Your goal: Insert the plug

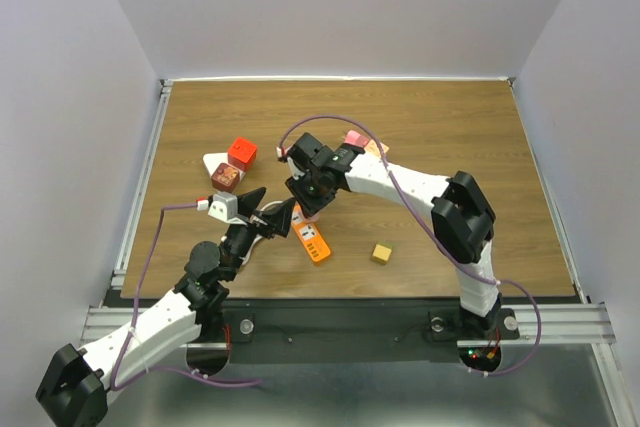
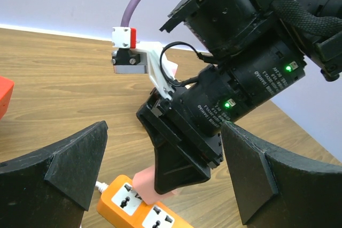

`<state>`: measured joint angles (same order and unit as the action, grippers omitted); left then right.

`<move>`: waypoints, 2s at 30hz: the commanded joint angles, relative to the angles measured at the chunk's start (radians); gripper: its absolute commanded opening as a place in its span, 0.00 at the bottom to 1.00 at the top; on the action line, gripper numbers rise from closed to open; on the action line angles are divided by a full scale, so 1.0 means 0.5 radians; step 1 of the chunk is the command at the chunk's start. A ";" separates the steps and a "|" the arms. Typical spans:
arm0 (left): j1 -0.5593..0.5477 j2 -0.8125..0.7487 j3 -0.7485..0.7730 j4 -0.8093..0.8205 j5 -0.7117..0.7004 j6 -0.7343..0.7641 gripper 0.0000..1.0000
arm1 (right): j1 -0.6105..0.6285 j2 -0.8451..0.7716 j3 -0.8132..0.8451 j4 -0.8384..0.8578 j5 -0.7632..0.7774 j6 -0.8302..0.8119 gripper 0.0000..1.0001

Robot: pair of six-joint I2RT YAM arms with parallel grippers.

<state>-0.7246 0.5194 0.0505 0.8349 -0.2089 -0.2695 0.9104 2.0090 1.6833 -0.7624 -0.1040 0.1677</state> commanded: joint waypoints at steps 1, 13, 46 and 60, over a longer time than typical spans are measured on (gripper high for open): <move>0.010 -0.014 -0.064 0.116 0.025 0.033 0.99 | 0.014 0.068 0.122 -0.015 -0.004 -0.022 0.01; 0.007 -0.023 -0.070 0.116 0.053 0.030 0.99 | 0.014 0.265 0.336 -0.117 0.030 -0.059 0.00; 0.010 -0.118 -0.070 0.051 0.135 -0.001 0.99 | 0.008 0.691 1.183 -0.310 0.131 -0.271 0.57; 0.007 -0.085 -0.061 0.054 0.126 0.002 0.99 | 0.005 0.661 1.208 -0.298 0.073 -0.289 0.59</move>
<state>-0.7246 0.4698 0.0505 0.8242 -0.1501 -0.2707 0.9104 2.3650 2.2528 -0.9234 -0.0559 0.0357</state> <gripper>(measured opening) 0.986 0.588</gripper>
